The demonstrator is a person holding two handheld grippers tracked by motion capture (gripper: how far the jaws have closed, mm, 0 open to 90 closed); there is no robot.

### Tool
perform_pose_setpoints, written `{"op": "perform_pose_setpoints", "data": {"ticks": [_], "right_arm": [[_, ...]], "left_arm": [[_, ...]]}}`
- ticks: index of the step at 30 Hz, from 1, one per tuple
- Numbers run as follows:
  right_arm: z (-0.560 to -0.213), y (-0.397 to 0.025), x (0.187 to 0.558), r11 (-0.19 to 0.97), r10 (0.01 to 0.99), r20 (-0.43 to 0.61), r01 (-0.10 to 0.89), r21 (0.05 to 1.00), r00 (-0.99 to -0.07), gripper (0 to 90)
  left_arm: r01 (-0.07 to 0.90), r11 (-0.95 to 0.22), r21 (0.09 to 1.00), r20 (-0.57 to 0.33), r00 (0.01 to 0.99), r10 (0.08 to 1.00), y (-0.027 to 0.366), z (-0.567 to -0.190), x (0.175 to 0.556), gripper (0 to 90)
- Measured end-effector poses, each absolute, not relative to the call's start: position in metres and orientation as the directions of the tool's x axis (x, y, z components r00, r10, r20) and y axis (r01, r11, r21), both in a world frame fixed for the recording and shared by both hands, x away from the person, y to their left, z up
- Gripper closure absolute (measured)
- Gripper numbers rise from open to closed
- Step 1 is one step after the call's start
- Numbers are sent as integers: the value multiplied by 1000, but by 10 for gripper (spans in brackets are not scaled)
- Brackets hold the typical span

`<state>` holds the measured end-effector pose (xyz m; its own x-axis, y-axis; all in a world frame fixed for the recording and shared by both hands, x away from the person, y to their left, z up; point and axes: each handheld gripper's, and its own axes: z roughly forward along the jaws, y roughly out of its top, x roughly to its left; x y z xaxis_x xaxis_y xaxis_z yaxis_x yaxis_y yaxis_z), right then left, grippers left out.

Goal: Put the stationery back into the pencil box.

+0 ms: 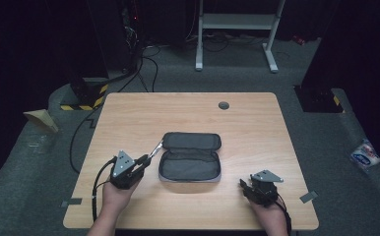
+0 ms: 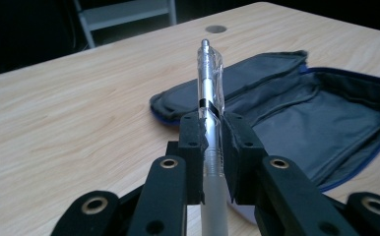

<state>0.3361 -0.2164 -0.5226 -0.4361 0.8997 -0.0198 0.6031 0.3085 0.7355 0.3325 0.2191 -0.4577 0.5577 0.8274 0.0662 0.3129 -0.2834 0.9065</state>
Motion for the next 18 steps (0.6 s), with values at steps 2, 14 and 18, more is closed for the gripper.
{"op": "perform_pose_setpoints", "data": {"ticks": [2,14,18], "right_arm": [[-523,-217,337,313,897,-23,599,737,-441,514],[-523,-217,337,315,897,-23,599,736,-442,514],[-523,-217,336,308,900,-19,602,737,-436,515]], "left_arm": [[308,-289,906,68,568,820,216,-455,332,790],[309,-325,894,49,653,756,188,-443,353,790],[306,-349,886,54,679,732,174,-444,362,790]]}}
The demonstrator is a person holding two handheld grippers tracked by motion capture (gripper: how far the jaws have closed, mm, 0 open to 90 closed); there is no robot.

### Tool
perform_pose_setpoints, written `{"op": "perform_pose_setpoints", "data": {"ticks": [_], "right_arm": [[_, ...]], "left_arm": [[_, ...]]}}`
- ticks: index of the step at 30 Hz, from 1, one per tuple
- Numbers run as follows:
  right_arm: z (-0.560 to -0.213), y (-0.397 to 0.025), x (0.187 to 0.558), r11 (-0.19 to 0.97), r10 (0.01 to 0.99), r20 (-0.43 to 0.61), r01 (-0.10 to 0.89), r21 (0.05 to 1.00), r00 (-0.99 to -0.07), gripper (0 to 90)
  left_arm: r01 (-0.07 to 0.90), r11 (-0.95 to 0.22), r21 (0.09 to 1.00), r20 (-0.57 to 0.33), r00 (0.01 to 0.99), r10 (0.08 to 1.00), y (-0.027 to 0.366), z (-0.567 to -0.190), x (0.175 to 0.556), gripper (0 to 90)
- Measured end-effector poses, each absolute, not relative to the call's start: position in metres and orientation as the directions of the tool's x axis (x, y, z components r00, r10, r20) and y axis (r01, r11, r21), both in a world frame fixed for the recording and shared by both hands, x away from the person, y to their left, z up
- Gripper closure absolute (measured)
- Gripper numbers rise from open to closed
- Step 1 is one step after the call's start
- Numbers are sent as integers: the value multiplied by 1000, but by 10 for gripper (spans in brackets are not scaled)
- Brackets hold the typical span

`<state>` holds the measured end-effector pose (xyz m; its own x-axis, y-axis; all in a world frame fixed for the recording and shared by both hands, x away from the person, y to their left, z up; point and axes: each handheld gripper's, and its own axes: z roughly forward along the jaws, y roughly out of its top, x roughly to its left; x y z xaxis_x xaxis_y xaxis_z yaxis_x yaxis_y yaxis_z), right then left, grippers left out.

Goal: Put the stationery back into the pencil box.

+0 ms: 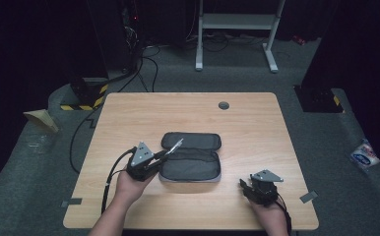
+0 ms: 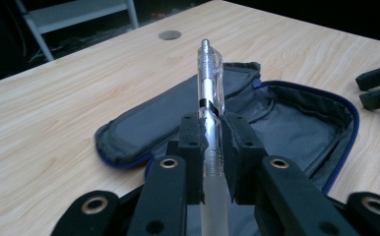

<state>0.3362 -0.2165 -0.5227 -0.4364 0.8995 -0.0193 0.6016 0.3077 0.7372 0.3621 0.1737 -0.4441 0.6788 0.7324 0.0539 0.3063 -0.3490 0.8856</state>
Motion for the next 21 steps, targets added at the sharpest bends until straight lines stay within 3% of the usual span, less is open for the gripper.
{"op": "perform_pose_setpoints", "data": {"ticks": [21], "right_arm": [[-523,-217,336,307,900,-19,602,737,-436,515]], "left_arm": [[303,-402,864,19,779,627,121,-452,386,790]]}}
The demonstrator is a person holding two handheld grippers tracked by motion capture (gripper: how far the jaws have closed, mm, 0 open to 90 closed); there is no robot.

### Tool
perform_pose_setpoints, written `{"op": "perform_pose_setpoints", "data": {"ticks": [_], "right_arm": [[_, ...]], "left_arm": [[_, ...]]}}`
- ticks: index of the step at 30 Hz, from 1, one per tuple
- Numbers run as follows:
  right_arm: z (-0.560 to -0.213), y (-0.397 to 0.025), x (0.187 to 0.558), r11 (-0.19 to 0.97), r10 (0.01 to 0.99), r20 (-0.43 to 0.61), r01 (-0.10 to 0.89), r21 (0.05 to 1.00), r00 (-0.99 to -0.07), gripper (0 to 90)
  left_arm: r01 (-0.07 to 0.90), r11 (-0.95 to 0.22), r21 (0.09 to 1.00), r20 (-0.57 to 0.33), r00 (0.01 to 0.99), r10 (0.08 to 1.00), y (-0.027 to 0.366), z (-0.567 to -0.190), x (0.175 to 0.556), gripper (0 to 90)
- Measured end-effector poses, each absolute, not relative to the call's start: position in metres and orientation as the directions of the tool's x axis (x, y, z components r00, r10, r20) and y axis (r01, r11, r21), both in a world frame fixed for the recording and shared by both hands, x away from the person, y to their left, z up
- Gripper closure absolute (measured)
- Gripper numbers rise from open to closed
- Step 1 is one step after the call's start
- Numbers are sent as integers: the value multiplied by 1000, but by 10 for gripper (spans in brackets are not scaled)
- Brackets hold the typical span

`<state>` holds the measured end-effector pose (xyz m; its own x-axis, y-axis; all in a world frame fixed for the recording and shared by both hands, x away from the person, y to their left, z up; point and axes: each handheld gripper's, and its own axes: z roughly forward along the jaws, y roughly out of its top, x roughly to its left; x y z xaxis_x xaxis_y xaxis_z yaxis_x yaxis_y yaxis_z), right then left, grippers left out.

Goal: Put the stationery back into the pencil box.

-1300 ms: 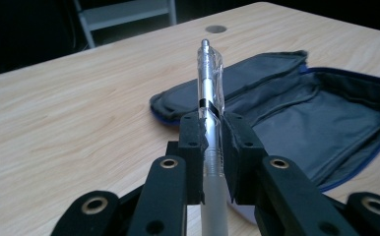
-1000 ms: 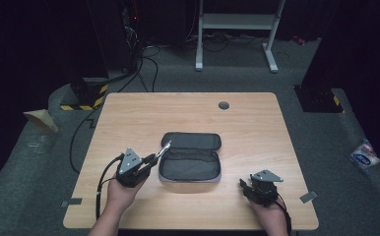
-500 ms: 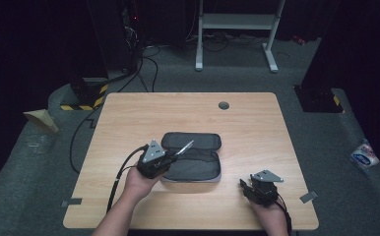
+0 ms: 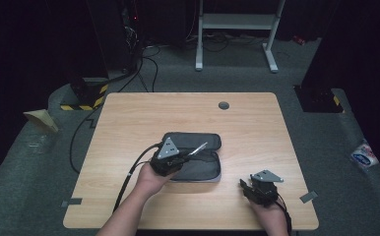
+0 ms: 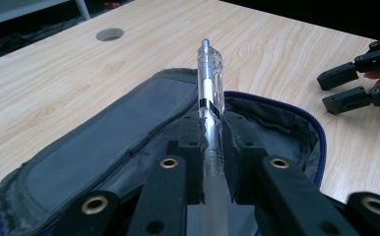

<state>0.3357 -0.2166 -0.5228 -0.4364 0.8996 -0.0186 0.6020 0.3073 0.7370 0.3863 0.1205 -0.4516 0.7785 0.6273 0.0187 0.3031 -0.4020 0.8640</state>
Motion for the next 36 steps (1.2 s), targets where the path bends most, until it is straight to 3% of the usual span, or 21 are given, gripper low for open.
{"op": "perform_pose_setpoints", "data": {"ticks": [9,19,36], "right_arm": [[-523,-217,335,307,900,-18,602,737,-436,515],[-523,-217,335,309,899,-20,601,737,-437,516],[-523,-217,335,309,899,-20,601,737,-437,516]], "left_arm": [[309,-418,854,12,793,609,109,-455,393,790],[362,-506,783,-26,832,555,100,-470,400,789],[395,-443,805,-44,784,619,110,-467,401,741]]}}
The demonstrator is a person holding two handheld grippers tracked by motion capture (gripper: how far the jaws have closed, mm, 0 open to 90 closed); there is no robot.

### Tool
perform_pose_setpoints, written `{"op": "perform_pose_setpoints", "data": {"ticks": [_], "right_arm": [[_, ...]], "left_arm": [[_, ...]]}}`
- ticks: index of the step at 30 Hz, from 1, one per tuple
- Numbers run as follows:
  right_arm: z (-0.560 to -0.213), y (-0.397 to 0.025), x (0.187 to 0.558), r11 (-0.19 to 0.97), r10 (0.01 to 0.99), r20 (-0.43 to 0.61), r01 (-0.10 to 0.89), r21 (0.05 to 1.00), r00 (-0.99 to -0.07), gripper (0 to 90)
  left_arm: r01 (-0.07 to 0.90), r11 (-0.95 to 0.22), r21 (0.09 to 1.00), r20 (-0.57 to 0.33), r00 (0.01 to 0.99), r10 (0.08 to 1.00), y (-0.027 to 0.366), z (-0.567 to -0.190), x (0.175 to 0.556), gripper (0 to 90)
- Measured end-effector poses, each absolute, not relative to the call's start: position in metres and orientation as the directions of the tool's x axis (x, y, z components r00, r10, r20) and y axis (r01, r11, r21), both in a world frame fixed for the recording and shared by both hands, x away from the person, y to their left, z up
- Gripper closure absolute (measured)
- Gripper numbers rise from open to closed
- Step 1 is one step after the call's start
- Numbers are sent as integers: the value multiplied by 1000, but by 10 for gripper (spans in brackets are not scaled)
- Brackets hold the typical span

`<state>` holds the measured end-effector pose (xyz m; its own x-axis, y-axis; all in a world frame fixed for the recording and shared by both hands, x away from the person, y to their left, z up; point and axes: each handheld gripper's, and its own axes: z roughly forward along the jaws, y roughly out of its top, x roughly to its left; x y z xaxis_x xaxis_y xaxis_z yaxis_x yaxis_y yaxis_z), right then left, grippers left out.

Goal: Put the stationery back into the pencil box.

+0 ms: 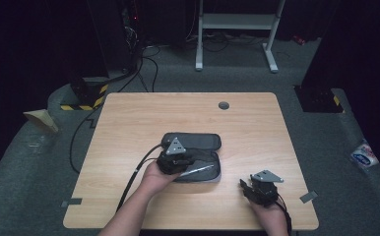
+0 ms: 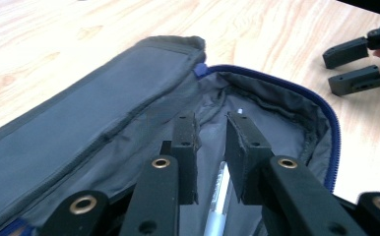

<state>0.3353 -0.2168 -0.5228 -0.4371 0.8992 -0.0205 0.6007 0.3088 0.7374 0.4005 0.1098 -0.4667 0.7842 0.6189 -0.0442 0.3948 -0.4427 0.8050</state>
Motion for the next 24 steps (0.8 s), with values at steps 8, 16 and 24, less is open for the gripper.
{"op": "perform_pose_setpoints", "data": {"ticks": [8,16,24], "right_arm": [[-523,-217,335,309,899,-20,601,737,-437,516],[-523,-217,335,309,899,-20,601,737,-437,516],[-523,-217,335,309,899,-20,601,737,-437,516]], "left_arm": [[400,-410,820,-39,753,656,118,-465,397,670],[417,-367,832,-37,701,712,128,-461,394,492],[453,-305,838,-67,640,766,147,-455,393,354]]}}
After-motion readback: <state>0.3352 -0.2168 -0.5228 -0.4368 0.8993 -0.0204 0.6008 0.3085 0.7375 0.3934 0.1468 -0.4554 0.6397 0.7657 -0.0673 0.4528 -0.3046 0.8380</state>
